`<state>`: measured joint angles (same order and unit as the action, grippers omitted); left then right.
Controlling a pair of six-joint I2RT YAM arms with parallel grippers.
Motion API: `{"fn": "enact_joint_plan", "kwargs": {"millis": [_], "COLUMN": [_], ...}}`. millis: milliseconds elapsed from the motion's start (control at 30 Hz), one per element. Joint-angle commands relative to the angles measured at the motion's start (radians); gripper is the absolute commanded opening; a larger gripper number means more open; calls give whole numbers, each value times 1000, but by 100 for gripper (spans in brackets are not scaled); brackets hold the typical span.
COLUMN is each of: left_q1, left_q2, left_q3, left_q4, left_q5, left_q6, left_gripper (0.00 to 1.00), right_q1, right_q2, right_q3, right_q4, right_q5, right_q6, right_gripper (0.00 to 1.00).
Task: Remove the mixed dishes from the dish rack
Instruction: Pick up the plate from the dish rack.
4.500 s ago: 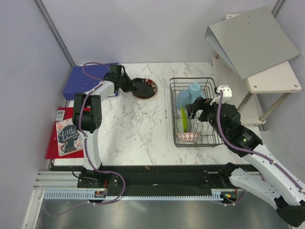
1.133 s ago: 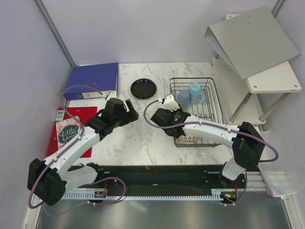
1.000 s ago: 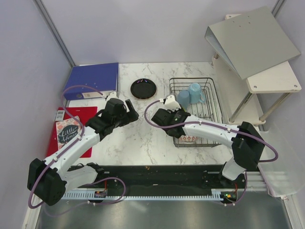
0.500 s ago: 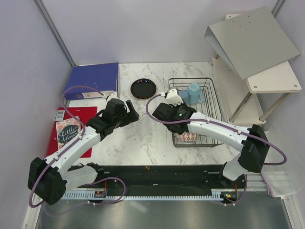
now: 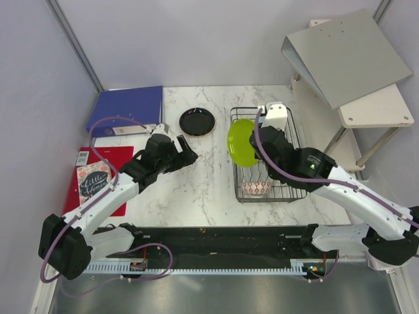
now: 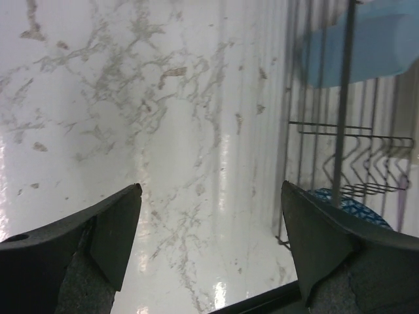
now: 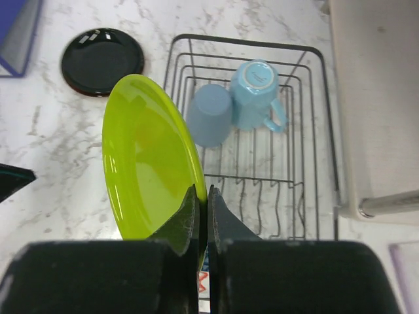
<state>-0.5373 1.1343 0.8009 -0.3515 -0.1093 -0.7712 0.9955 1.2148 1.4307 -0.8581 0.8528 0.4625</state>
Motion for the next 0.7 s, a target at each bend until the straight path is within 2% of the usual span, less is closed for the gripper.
{"fn": "enact_joint_plan", "kwargs": {"millis": [0, 33, 133, 233, 300, 333, 433, 567, 667], "left_q1": [2, 11, 20, 20, 20, 20, 20, 20, 20], "left_q2": [-148, -169, -214, -194, -177, -163, -134, -137, -131], "left_q3": [-75, -101, -154, -155, -157, -161, -160, -175, -177], "left_q4": [314, 392, 543, 607, 644, 667, 698, 695, 695], "left_q5": [175, 268, 388, 483, 535, 586, 626, 623, 620], "left_q6": [-56, -69, -120, -123, -125, -129, -135, -122, -114], "left_gripper": [93, 94, 100, 100, 100, 100, 99, 97, 78], "right_q1": [-96, -128, -250, -313, -353, -365, -382, -382, -383], "right_q2": [-73, -119, -196, -209, -216, -225, -239, -224, -216], "right_q3": [-128, -159, -278, -338, -375, -422, -496, -515, -532], "right_q4": [187, 224, 376, 455, 542, 636, 773, 814, 840], "right_q5": [-281, -352, -608, -775, -880, -984, -1060, -1110, -1126], "right_q6": [74, 85, 145, 186, 214, 244, 295, 314, 323], "right_gripper": [0, 0, 0, 0, 0, 0, 0, 0, 0]}}
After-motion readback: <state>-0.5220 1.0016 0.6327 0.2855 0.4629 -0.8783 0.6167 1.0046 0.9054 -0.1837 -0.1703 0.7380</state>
